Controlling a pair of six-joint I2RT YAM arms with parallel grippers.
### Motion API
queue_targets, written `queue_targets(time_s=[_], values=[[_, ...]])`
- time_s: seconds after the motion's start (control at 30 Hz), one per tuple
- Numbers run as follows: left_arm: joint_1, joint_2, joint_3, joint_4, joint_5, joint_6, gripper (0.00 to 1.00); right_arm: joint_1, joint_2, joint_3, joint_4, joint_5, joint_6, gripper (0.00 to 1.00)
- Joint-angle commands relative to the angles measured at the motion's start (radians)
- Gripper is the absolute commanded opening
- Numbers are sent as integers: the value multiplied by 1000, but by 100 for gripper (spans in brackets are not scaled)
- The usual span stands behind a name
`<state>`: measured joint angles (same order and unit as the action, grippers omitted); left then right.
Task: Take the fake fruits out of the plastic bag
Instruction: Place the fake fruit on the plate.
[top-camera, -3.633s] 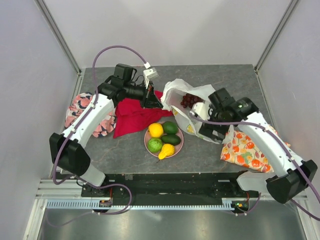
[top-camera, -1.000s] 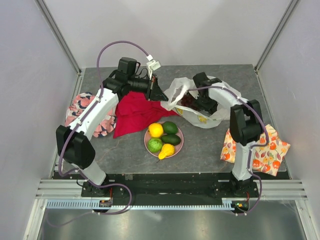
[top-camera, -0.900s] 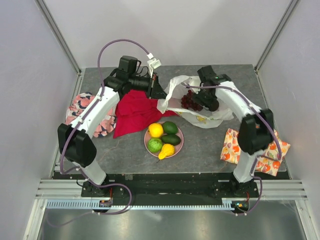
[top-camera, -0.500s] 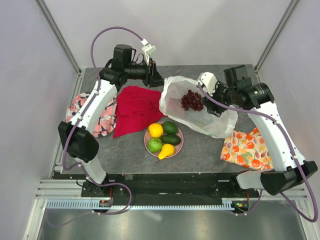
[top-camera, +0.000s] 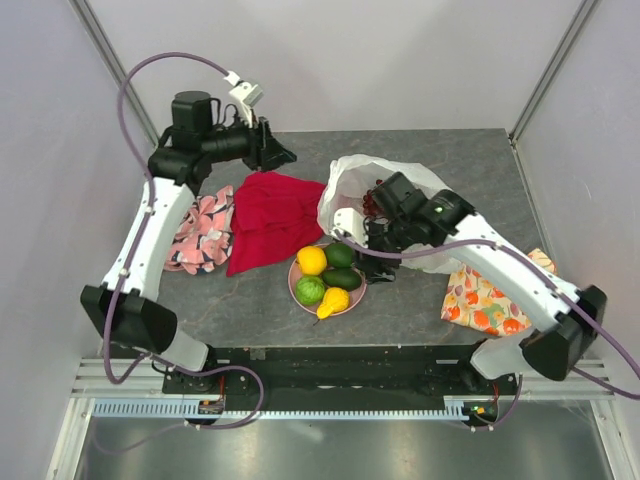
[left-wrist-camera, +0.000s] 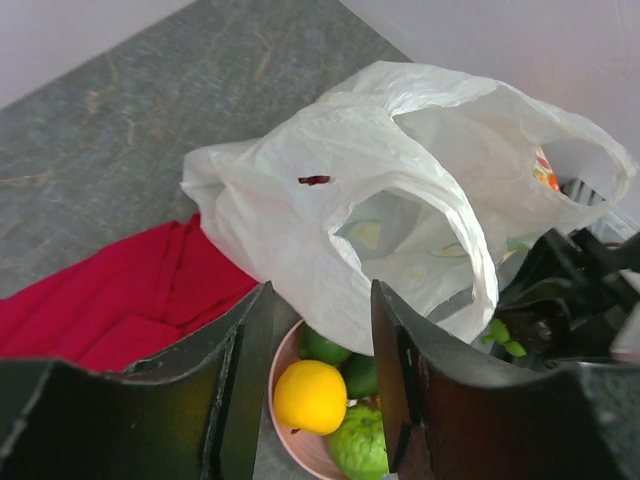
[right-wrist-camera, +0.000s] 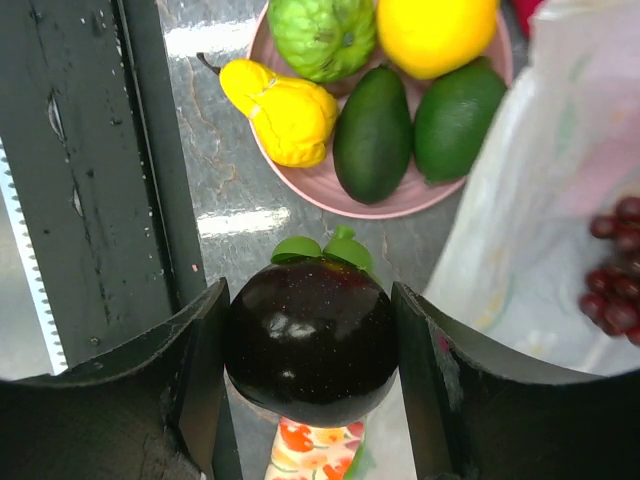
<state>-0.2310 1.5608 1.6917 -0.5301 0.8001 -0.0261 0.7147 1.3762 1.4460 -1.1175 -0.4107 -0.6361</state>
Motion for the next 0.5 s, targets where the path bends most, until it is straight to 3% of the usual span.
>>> queue_targets(time_s=[0.0,0.23,0.47], values=[[56,-133,-58,-14,-33,77,52,31,101,-24,131,-37,-53,54],[127,-245,-130,-33,-36,92,52,75,276,-26,313,-33,-11,54],[170,-278,-147,-38,-18,86,52,95,412,16,372,-16,-10,58]])
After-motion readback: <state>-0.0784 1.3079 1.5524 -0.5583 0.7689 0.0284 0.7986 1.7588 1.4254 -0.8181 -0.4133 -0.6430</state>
